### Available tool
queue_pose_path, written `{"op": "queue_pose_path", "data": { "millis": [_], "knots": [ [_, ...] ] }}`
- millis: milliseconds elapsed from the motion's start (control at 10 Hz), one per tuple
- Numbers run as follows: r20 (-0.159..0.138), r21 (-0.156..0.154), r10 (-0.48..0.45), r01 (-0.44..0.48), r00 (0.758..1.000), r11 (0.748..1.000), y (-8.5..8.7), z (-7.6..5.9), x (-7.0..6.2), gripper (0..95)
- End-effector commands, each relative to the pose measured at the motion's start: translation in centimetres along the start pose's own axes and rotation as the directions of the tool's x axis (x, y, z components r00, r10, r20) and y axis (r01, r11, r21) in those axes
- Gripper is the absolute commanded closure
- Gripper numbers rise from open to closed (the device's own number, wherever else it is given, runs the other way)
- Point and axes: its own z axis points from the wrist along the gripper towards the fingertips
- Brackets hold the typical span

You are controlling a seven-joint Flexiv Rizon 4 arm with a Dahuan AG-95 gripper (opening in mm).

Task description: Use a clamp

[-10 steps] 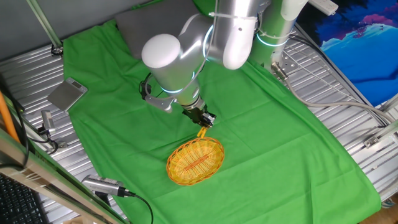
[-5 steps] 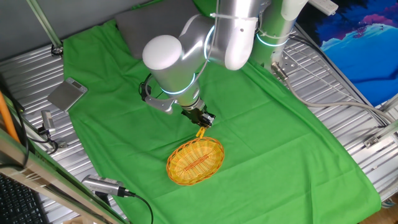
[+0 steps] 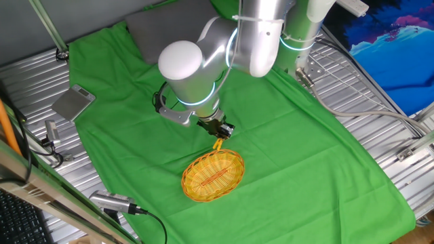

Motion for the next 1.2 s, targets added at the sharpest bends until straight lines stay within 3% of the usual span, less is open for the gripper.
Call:
{"op": "queue_pose_path", "data": {
  "millis": [100,600,1200],
  "knots": [
    [-0.001,0.000,-0.003,0.003,1.000,1.000,0.00,-0.06,0.09,95.0],
    [-0.017,0.034,-0.023,0.024,1.000,0.999,-0.18,-0.17,0.35,95.0],
    [-0.015,0.035,-0.026,0.027,1.000,0.999,-0.37,-0.07,0.43,95.0]
  ]
}}
